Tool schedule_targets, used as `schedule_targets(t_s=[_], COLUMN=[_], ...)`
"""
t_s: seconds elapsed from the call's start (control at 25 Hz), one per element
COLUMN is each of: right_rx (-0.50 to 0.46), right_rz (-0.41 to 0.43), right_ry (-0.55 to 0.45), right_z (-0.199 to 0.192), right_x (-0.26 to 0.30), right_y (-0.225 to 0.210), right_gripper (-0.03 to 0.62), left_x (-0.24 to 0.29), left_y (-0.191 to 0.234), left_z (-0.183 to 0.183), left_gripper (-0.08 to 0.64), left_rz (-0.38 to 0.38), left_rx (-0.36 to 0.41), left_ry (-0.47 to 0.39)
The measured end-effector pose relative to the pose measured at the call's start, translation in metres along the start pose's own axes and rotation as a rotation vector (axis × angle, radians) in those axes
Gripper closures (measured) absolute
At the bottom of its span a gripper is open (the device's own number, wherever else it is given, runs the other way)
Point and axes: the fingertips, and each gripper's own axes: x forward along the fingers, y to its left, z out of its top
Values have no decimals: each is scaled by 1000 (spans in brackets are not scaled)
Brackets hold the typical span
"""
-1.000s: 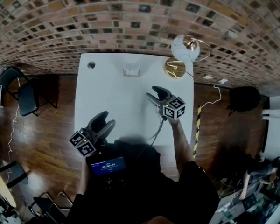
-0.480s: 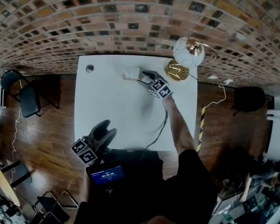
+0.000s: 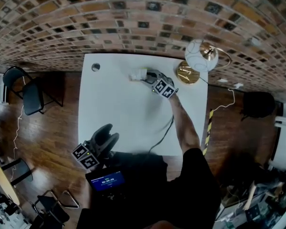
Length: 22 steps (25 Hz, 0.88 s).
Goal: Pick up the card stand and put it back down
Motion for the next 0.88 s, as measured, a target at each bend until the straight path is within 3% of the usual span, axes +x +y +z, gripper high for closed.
schedule_targets(t_s=[0.12, 0.36, 0.6, 0.76, 0.88], right_rx=[35, 227, 163, 126, 100], right_rz=[2, -26, -24, -48, -41], right_ry=[-12, -133, -20, 10, -1], right_z=[2, 18, -4, -6, 5], right_x=[-5, -27, -17, 1, 5], right_y=[2, 1, 18, 17, 14], right_gripper=[400, 405, 396, 317, 296], left_x=[3, 6, 12, 13, 14], left_y=[-1, -4, -7, -7, -8], left_z=[1, 5, -3, -6, -8], left_gripper=[305, 307, 305, 307, 305], left_rz=[-7, -22, -36, -32, -33], left_rx=[2, 8, 6, 1, 2], left_ry=[-3, -3, 20, 35, 48])
